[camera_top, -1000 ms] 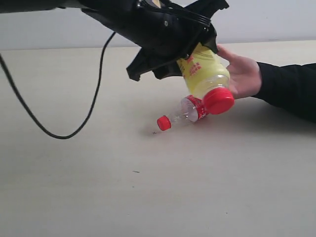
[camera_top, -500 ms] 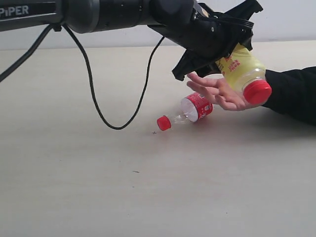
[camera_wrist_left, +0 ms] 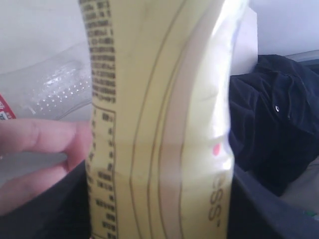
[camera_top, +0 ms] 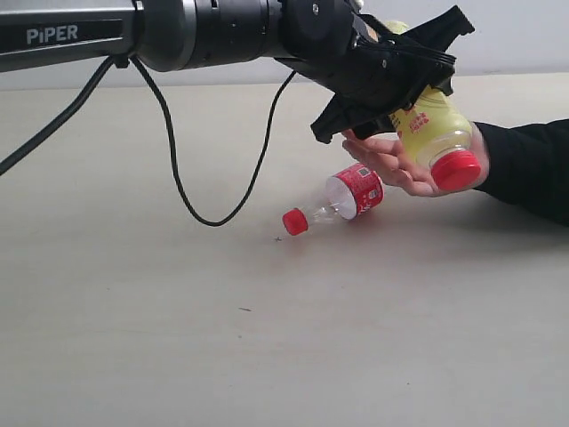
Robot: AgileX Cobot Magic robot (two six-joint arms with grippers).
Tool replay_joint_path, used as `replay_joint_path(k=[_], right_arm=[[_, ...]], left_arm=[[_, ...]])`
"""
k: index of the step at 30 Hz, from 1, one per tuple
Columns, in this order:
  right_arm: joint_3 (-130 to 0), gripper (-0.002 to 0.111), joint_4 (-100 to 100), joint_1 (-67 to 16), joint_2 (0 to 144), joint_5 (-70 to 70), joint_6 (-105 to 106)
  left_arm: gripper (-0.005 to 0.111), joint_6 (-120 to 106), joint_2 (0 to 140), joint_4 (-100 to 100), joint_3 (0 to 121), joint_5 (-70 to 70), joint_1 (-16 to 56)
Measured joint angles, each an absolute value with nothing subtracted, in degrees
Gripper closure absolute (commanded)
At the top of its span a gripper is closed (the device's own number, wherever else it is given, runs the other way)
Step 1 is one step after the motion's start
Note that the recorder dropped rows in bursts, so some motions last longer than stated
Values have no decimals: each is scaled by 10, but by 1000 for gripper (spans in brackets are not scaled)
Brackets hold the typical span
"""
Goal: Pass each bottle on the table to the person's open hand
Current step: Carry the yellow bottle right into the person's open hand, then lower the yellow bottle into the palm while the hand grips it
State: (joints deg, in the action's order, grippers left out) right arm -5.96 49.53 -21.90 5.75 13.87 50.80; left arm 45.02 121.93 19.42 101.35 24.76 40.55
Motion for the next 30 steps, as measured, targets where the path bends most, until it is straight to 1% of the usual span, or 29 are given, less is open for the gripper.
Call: replay_joint_path(k=[7,30], right_arm=[[-60,108,495,-219,58,139,508],[-60,108,495,-219,58,139,508]], left_arm=[[107,450,1219,194,1013,221,406],[107,431,1219,226,1013,218,406]])
